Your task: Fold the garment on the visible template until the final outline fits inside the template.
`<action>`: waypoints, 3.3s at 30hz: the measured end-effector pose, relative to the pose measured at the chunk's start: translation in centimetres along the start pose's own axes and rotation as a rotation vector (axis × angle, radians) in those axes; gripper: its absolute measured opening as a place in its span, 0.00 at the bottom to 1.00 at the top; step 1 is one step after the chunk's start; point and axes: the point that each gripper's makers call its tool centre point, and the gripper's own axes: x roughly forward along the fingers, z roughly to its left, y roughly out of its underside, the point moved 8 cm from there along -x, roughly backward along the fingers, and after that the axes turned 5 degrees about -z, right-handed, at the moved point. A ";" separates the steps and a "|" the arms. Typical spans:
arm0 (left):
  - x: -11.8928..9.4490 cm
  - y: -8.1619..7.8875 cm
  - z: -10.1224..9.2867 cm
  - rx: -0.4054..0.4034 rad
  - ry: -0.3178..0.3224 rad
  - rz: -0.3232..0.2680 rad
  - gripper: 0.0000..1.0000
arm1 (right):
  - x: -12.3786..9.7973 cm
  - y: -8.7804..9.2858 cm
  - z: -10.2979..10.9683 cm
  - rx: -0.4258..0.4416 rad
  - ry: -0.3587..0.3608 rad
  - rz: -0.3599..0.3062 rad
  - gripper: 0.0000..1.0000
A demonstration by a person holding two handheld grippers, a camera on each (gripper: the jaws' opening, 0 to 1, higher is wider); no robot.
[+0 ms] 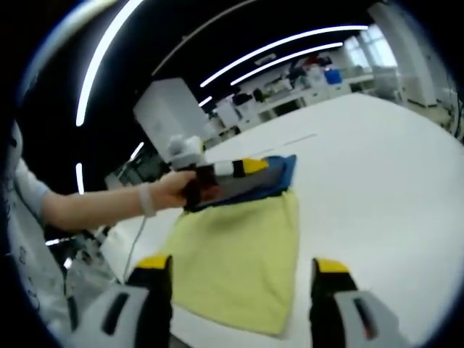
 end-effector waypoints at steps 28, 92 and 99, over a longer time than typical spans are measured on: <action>-19.3 -4.6 16.5 -0.060 -0.456 -0.077 0.30 | -0.1 0.3 0.1 -0.001 -0.009 0.014 0.77; -18.0 -0.8 20.2 -0.440 -0.548 -0.094 0.00 | 0.0 0.5 -0.3 0.029 0.018 0.034 0.74; -18.2 -1.1 19.8 -0.398 -0.535 -0.082 0.00 | 0.1 0.5 -0.3 0.025 0.014 0.039 0.74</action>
